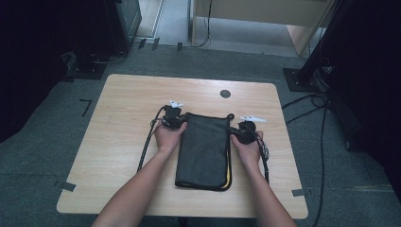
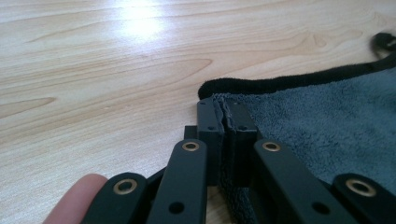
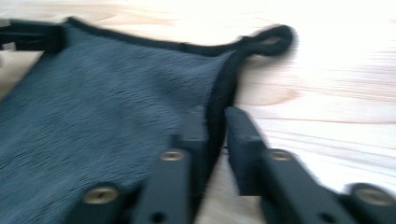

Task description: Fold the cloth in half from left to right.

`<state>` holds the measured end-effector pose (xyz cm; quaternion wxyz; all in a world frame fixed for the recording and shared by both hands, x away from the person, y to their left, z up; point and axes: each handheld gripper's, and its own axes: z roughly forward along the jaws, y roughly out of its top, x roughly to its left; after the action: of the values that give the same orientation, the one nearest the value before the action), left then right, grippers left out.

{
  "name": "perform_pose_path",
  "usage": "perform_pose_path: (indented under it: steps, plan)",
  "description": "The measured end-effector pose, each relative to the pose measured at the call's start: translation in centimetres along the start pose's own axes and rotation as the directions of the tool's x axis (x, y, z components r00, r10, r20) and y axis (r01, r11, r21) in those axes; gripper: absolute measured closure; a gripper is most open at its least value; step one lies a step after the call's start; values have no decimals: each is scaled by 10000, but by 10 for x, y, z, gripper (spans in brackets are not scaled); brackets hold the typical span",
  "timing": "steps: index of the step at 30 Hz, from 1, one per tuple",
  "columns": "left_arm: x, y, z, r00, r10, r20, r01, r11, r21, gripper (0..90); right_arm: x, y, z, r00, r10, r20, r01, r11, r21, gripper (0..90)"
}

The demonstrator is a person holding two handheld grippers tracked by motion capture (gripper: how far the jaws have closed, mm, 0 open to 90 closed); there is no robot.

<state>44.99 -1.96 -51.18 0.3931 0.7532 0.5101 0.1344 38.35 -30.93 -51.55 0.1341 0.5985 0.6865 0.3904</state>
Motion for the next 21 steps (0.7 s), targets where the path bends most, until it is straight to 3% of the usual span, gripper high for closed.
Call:
perform_pose_path:
  steps: [2,4,8,12,16,18,21]
  plan:
    - [5,1,-2,9999,-154,-49,153,9997,-181,789,-6,3,-2,9984,559,-27,-559,9982,-235,696]
    - [9,2,-1,9978,-653,131,656,9977,-184,681,-11,8,-2,9960,893,63,-889,9948,-496,694]
    - [8,2,1,9964,-820,231,823,9965,-118,656,-13,21,8,9903,1323,-412,-1344,9896,-509,664]
    - [2,3,6,9991,-308,283,300,9992,273,683,-9,30,23,9938,1098,-166,-1101,9938,-176,693]
    - [2,4,5,9996,-31,286,18,9989,470,766,-11,35,33,9909,1335,-156,-1334,9910,104,748]
    - [4,4,4,9991,237,339,-253,9986,473,841,-8,38,34,9947,1015,-173,-1008,9942,369,791]
    - [6,5,3,9975,642,284,-656,9966,500,868,-4,38,35,9992,387,87,-389,9989,270,849]
